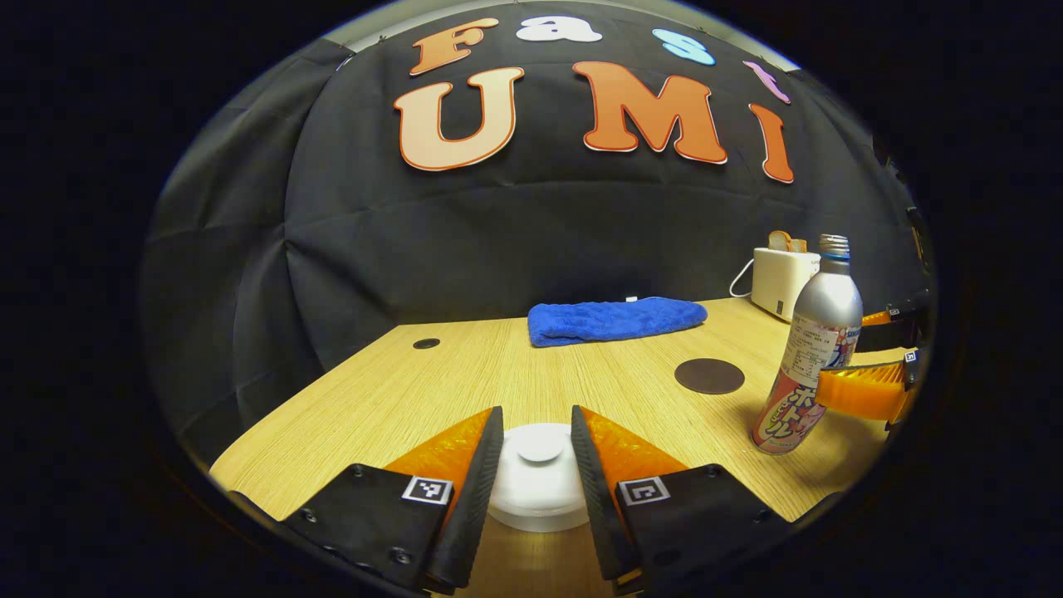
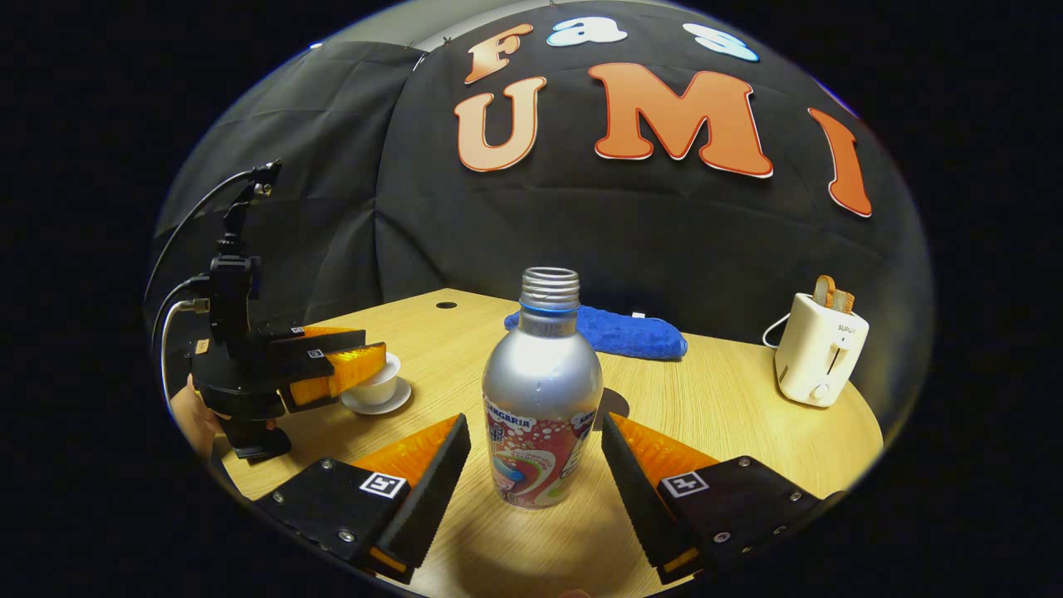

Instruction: Open the teacup lid with one hand, grasp the water bottle and pour water into the teacup with the other hand; after pouring, place the water bottle on the coaster and then close the teacup lid.

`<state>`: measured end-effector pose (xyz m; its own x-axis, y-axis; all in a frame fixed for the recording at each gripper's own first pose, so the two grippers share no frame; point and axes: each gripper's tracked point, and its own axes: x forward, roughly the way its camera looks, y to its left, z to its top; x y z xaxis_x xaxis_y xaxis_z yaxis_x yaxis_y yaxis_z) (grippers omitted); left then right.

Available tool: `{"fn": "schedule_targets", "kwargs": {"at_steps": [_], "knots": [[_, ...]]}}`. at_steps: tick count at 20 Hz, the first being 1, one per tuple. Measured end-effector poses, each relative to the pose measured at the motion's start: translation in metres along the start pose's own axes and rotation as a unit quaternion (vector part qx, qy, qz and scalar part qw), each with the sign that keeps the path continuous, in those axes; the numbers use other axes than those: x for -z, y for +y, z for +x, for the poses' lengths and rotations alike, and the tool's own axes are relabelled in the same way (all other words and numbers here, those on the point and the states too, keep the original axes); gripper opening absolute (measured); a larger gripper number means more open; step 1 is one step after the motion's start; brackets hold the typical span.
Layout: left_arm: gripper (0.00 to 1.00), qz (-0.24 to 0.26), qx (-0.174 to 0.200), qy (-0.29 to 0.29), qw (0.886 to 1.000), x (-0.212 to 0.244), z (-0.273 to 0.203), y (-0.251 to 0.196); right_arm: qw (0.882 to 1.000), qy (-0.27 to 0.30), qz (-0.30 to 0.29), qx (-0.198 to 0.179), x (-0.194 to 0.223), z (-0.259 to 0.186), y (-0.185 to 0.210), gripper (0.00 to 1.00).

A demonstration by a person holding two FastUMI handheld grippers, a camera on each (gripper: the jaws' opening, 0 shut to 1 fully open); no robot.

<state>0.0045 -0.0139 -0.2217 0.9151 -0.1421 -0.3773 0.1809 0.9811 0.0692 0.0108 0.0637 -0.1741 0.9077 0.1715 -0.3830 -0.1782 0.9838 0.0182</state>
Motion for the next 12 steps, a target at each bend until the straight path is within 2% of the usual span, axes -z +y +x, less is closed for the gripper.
{"fn": "schedule_targets", "kwargs": {"at_steps": [1,3,4,5,6,7,10,11,12], "knots": [[0.59,0.001,-0.005,-0.001,1.0,-0.002,0.0,0.001,1.0,0.0,0.0,-0.001,0.0,0.0,0.0,0.96],[0.39,0.003,-0.002,-0.001,1.0,-0.002,0.002,-0.001,1.0,0.002,-0.001,-0.001,0.002,0.0,0.0,0.96],[0.34,0.003,0.0,-0.002,1.0,-0.002,0.0,-0.002,1.0,0.004,-0.003,-0.001,0.002,0.0,0.0,0.96],[0.39,0.002,-0.005,-0.006,1.0,0.001,0.005,0.0,1.0,0.005,-0.005,0.0,0.003,0.001,0.0,0.96],[0.29,-0.001,-0.006,-0.006,1.0,-0.003,0.002,0.002,1.0,0.007,-0.006,0.001,0.005,0.0,0.0,0.96],[0.33,-0.001,-0.005,-0.007,1.0,-0.004,0.0,0.001,1.0,0.011,-0.007,0.003,0.007,0.002,-0.001,0.96],[0.33,-0.008,-0.011,-0.019,1.0,-0.01,-0.001,0.003,1.0,0.025,-0.007,0.009,0.016,0.005,-0.004,0.96],[0.28,-0.009,-0.014,-0.022,1.0,-0.012,-0.002,0.004,0.999,0.032,-0.007,0.011,0.02,0.007,-0.004,0.96],[0.33,-0.01,-0.017,-0.026,0.999,-0.014,-0.002,0.005,0.999,0.039,-0.007,0.011,0.024,0.01,-0.003,0.96]]}}
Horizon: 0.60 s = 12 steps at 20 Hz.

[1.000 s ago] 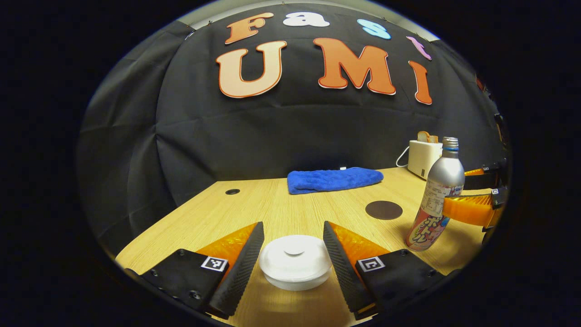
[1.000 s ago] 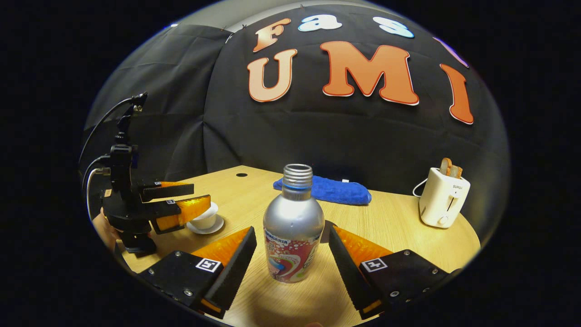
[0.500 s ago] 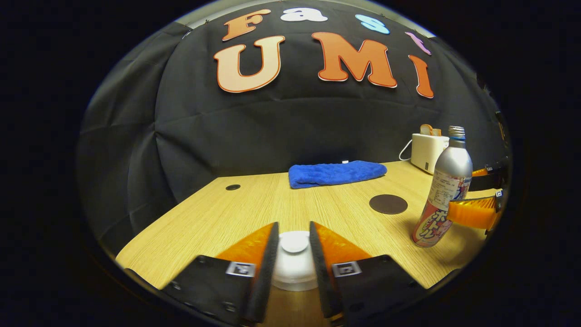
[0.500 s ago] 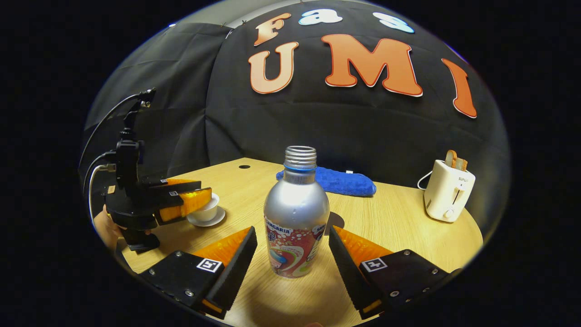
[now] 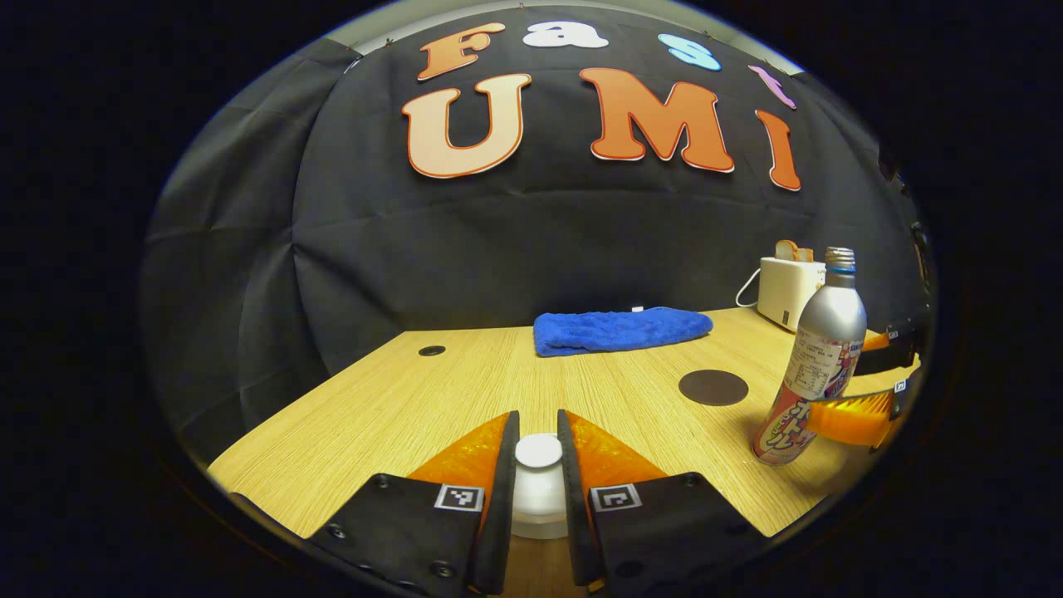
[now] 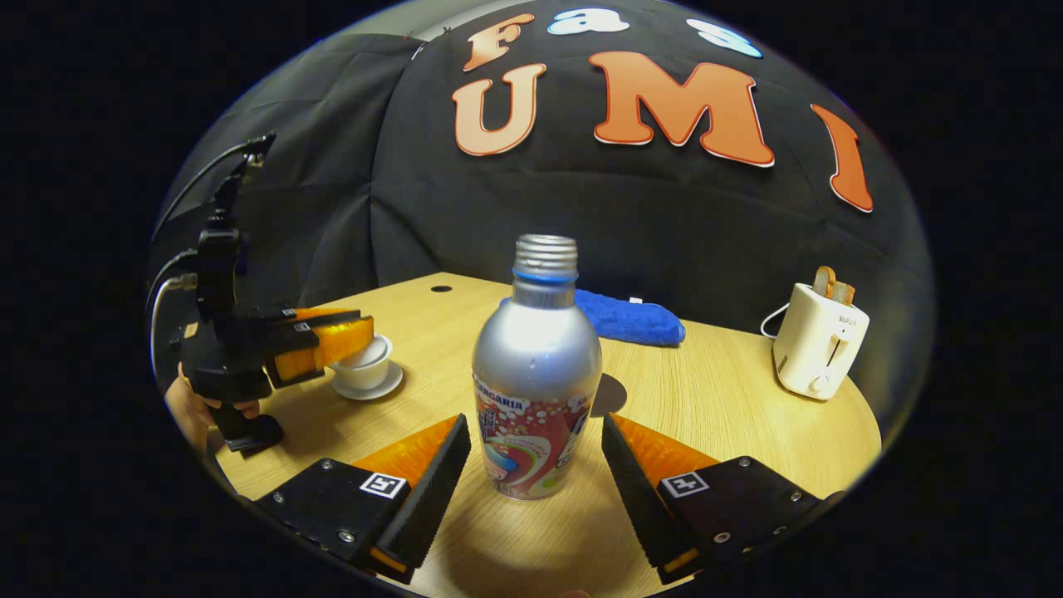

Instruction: Open the teacup lid with one hand, grasp the water bottle and pour water into the teacup with the other hand; after pouring, place the water bottle on the coaster and then close the teacup lid.

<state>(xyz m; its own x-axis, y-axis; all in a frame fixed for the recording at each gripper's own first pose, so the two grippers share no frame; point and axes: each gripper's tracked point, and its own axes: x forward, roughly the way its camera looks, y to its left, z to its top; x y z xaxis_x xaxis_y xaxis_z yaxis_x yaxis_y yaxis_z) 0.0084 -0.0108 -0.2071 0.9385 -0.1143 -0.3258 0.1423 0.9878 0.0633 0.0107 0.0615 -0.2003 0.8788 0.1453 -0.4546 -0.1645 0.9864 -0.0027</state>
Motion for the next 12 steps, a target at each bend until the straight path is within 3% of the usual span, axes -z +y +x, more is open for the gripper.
{"fn": "schedule_targets", "kwargs": {"at_steps": [2,3,6,10,12], "knots": [[0.28,0.002,-0.002,-0.002,1.0,-0.003,-0.003,0.001,1.0,0.014,0.009,-0.004,0.007,0.004,0.003,0.95],[0.33,0.003,-0.004,-0.003,1.0,-0.004,-0.004,0.002,1.0,0.019,0.015,-0.008,0.01,0.006,0.005,0.94],[0.33,0.001,-0.005,-0.014,1.0,-0.013,-0.01,0.005,0.999,0.036,0.021,-0.008,0.019,0.014,0.007,0.93],[0.33,-0.003,-0.013,-0.022,1.0,-0.016,-0.016,0.012,0.998,0.054,0.027,0.0,0.024,0.021,0.008,0.82],[0.28,-0.01,-0.019,-0.022,1.0,-0.015,-0.018,0.019,0.998,0.062,0.026,-0.002,0.024,0.021,0.009,0.8]]}}
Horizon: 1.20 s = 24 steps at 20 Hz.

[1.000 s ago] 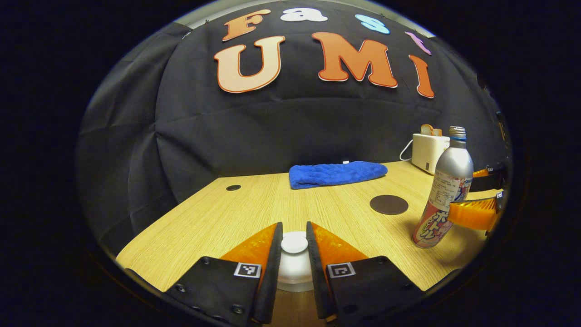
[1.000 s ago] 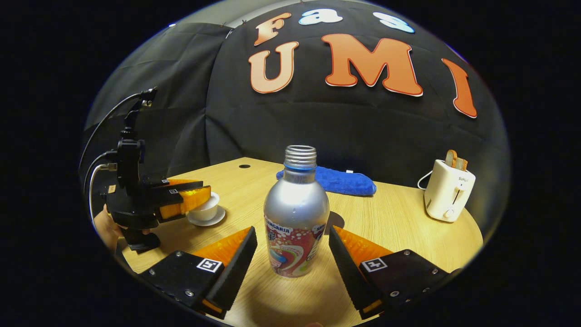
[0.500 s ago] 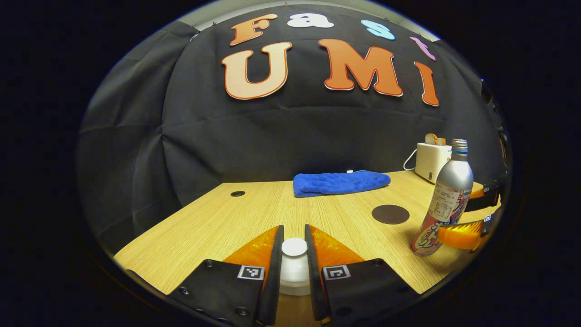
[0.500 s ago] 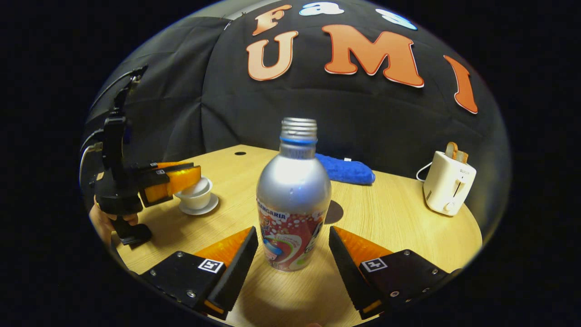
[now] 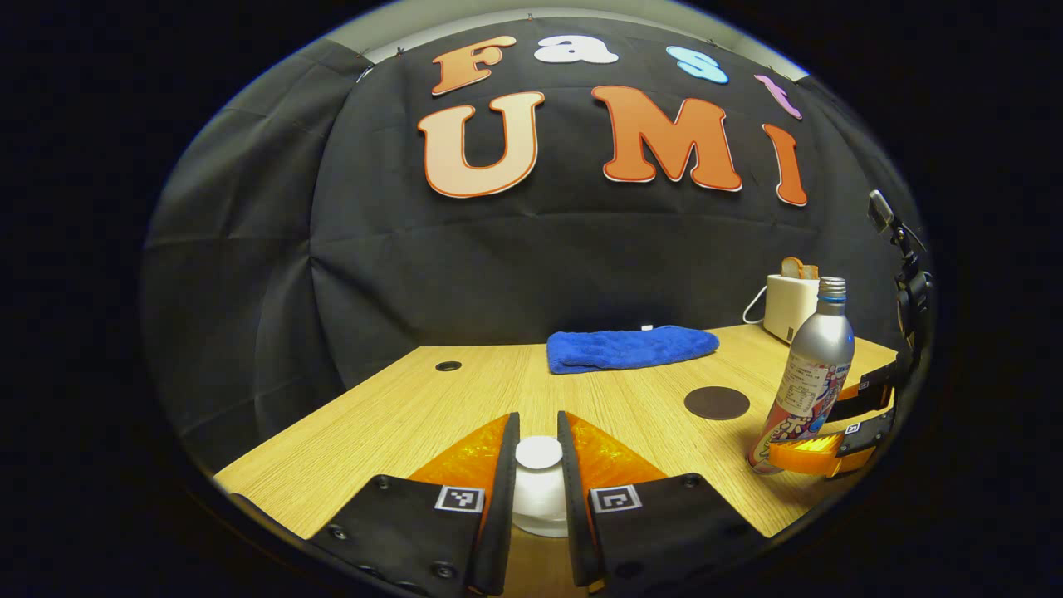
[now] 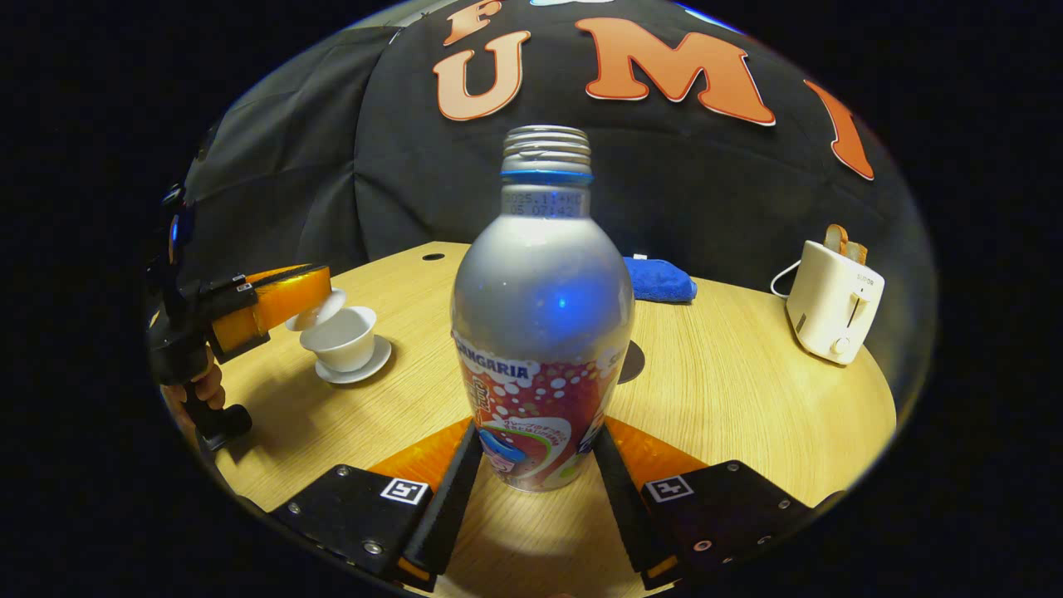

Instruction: Open the teacup lid with one hand, grasp the water bottle and pour water into the teacup with the other hand; after pouring, place the water bottle on the coaster and then close the teacup lid.

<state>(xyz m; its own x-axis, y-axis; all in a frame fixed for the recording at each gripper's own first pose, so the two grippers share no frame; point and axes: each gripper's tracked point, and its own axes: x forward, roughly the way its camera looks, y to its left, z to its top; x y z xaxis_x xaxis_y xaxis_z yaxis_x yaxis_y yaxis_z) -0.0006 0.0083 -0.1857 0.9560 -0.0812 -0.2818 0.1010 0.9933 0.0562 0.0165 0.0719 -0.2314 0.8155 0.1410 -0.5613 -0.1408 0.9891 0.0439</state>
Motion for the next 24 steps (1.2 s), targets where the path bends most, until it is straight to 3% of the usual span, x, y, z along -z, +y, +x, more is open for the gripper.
{"fn": "schedule_targets", "kwargs": {"at_steps": [1,4,5,6,7,14,18,24], "knots": [[0.33,-0.002,-0.003,0.0,1.0,-0.001,-0.001,0.003,1.0,0.002,-0.002,-0.002,-0.002,0.0,0.002,0.79],[0.33,-0.007,-0.011,-0.002,1.0,0.001,-0.006,0.017,1.0,0.008,-0.018,-0.001,-0.007,-0.001,0.003,0.78],[0.28,-0.008,-0.016,-0.001,1.0,0.002,-0.008,0.022,0.999,0.013,-0.03,0.006,-0.008,0.0,0.0,0.78],[0.33,-0.008,-0.022,0.001,1.0,0.003,-0.01,0.029,0.999,0.014,-0.045,0.011,-0.011,-0.001,-0.001,0.74],[0.33,-0.007,-0.028,0.001,1.0,0.005,-0.012,0.034,0.998,0.014,-0.064,0.018,-0.016,-0.003,-0.002,0.79],[0.33,-0.024,-0.055,0.002,0.998,0.008,-0.028,0.073,0.984,0.009,-0.172,0.051,-0.046,-0.002,-0.002,0.79],[0.33,-0.029,-0.072,0.003,0.997,0.009,-0.038,0.094,0.968,0.007,-0.239,0.072,-0.064,-0.002,-0.001,0.78],[0.33,-0.033,-0.089,0.006,0.995,0.015,-0.05,0.119,0.931,0.009,-0.352,0.098,-0.077,0.009,0.004,0.78]]}}
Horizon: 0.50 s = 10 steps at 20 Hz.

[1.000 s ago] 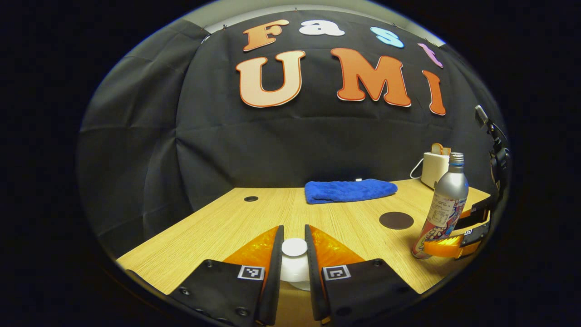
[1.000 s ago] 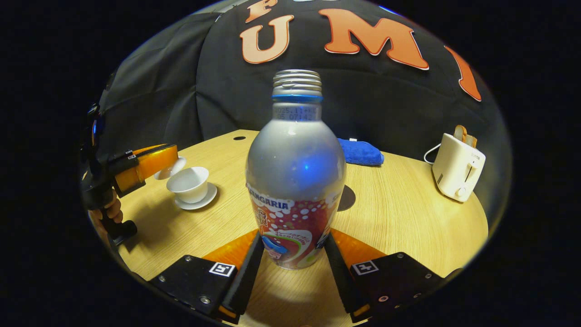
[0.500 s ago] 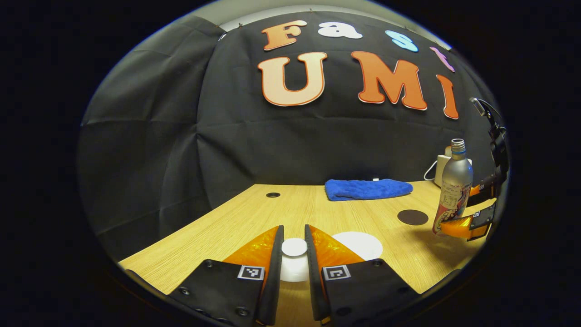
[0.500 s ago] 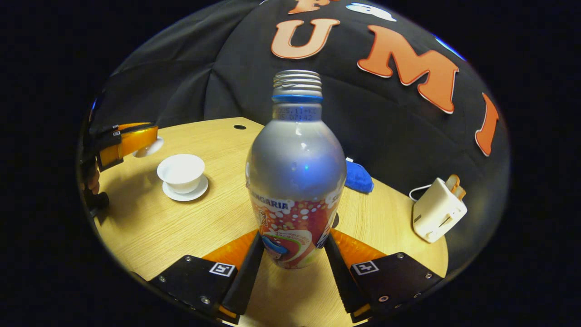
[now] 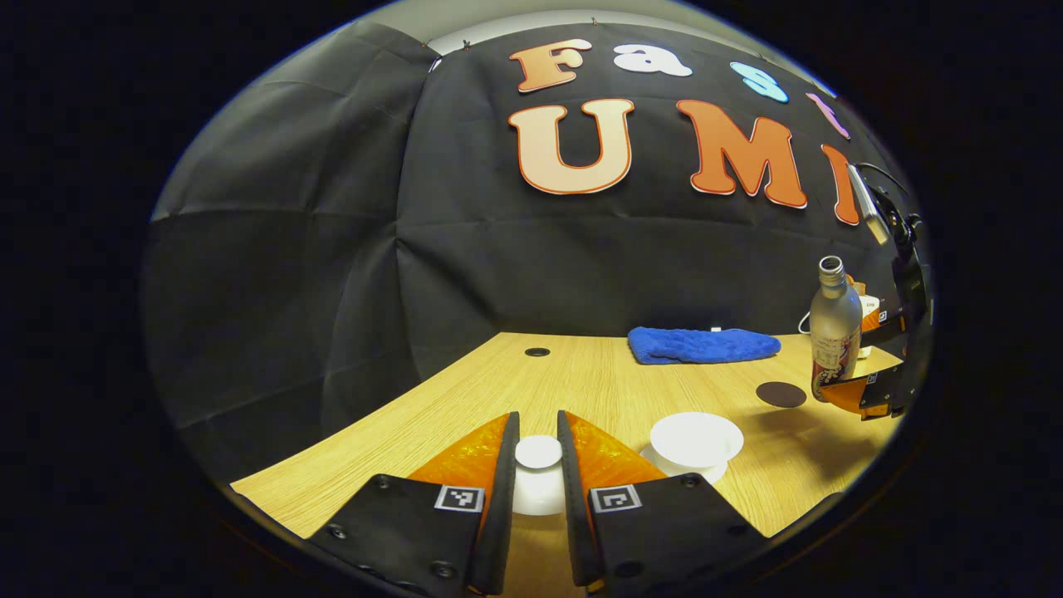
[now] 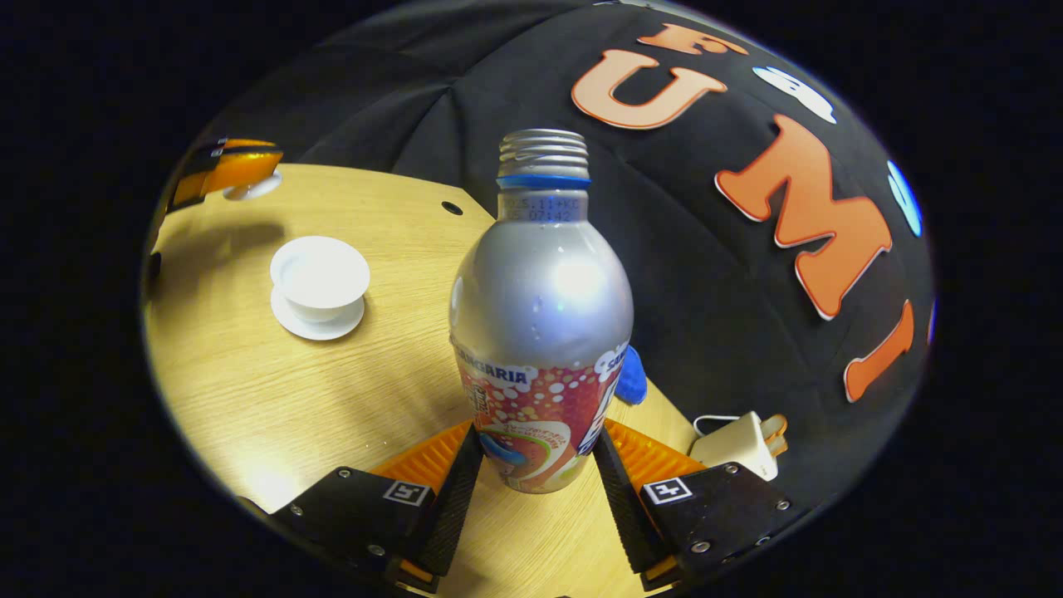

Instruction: Open the teacup lid with one hand, grasp the water bottle and pour water into the teacup with the other hand; after pouring, place the water bottle on the coaster and then close the teacup lid.

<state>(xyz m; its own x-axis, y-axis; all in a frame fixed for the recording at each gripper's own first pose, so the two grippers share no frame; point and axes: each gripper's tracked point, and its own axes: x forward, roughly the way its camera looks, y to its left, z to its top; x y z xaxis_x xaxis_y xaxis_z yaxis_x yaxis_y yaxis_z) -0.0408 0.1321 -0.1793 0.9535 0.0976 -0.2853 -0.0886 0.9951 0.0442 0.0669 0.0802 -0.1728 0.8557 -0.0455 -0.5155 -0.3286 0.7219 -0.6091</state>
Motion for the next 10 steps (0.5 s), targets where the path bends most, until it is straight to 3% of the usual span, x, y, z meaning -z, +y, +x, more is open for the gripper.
{"fn": "schedule_targets", "kwargs": {"at_steps": [4,7,8,10], "knots": [[0.33,-0.008,-0.007,0.004,1.0,0.003,-0.002,0.012,0.997,0.0,-0.071,0.021,-0.012,0.009,0.0,0.82],[0.33,-0.011,-0.016,0.011,1.0,0.009,-0.003,0.022,0.991,0.002,-0.129,0.036,-0.013,0.007,0.001,0.78],[0.28,-0.013,-0.016,0.012,1.0,0.01,-0.004,0.023,0.989,0.003,-0.143,0.038,-0.014,0.008,0.001,0.78],[0.33,-0.015,-0.017,0.012,1.0,0.009,-0.004,0.025,0.985,0.003,-0.166,0.04,-0.016,0.011,0.0,0.78]]}}
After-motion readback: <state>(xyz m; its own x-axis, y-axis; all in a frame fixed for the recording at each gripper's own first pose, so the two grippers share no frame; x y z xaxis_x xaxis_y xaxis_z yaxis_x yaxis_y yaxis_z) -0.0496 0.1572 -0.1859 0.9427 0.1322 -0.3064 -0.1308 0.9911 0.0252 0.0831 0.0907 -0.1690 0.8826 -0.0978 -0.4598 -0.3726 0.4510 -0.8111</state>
